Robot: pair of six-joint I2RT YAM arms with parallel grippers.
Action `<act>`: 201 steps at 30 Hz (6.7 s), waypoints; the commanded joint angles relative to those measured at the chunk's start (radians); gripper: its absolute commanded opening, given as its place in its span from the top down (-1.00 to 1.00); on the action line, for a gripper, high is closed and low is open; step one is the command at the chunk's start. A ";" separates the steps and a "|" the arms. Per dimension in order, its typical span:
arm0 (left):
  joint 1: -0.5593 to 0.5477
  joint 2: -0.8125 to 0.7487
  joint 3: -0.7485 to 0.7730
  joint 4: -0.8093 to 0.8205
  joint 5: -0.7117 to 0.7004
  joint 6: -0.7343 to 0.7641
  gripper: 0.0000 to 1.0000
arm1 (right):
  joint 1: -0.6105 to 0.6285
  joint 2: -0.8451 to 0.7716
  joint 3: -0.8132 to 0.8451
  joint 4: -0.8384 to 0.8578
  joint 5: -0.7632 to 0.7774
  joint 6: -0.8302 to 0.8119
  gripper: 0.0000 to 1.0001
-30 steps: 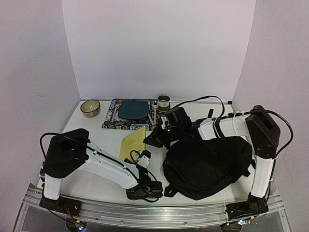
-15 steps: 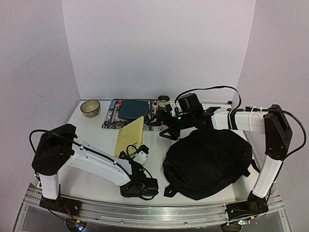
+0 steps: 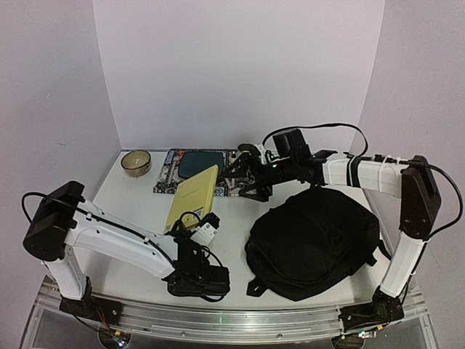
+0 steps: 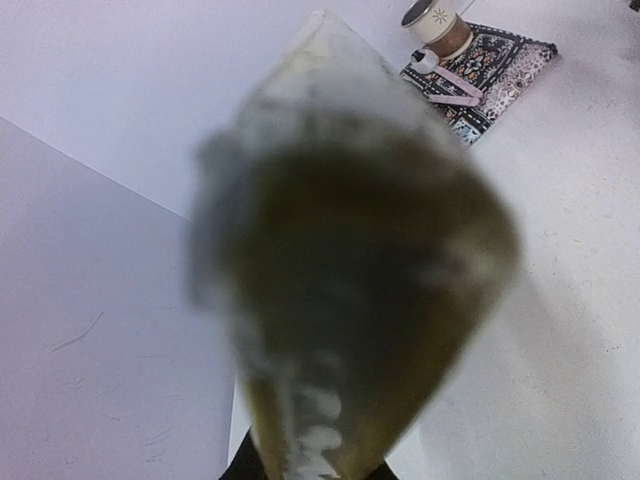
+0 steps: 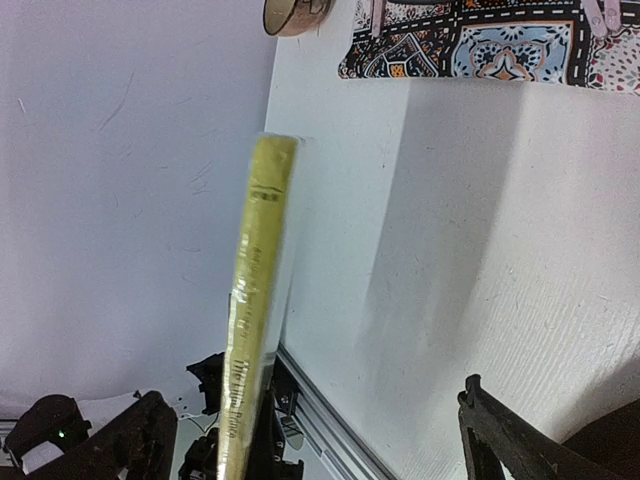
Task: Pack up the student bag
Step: Pass from the right arm to the left, then pass from the left arm to the right, then pass from the right arm to the left, then grab the largest pocket of the student bag.
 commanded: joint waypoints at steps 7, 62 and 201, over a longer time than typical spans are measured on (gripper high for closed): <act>-0.062 -0.068 0.016 -0.041 -0.204 0.000 1.00 | 0.017 0.024 0.104 -0.010 -0.079 0.027 -0.97; -0.110 -0.452 -0.109 0.112 0.102 -0.378 -0.99 | -0.050 -0.110 0.044 -0.099 0.108 -0.095 1.00; 0.938 -0.676 -0.758 1.745 1.571 -0.306 1.00 | 0.596 0.278 0.380 -1.445 1.458 -0.496 -0.97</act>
